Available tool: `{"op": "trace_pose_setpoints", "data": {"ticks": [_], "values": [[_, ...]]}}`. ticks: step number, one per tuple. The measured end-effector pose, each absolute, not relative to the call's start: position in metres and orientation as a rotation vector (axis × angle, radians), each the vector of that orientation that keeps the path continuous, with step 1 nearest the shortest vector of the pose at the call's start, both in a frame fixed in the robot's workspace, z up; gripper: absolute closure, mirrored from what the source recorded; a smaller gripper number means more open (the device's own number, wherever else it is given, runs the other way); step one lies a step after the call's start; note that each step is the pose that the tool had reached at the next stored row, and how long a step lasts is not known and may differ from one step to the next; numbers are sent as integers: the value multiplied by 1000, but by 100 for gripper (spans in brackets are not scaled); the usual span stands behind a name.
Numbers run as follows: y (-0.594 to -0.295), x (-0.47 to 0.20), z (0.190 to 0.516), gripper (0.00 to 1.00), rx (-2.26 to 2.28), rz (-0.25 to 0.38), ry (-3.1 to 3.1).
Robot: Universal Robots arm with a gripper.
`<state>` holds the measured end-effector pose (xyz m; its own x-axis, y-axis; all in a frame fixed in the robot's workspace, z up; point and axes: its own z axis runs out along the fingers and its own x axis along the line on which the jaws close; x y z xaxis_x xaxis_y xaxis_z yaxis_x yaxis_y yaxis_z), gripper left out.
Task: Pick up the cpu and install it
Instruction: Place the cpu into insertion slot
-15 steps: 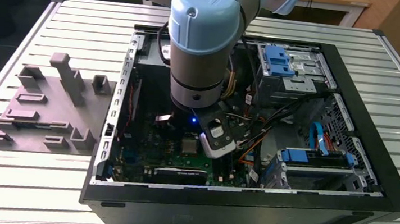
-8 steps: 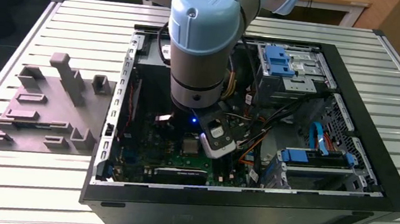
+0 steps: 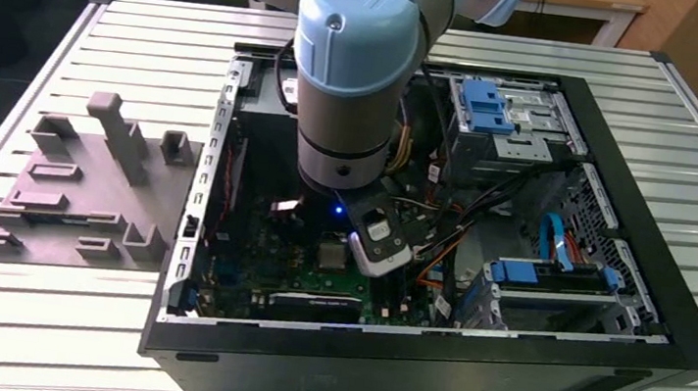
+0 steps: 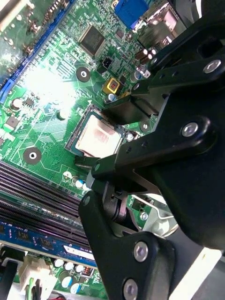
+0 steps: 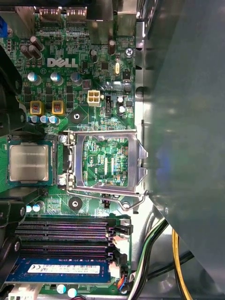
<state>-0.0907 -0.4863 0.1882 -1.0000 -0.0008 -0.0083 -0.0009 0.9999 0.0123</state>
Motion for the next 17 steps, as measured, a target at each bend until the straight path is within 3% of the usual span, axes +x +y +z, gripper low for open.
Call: {"op": "trace_pose_setpoints", "data": {"ticks": [4, 5, 17], "values": [[-486, -91, 189, 47, 0, 19, 3133], [-486, -91, 189, 53, 0, 20, 3133], [-486, -91, 191, 53, 17, 19, 3133]]}}
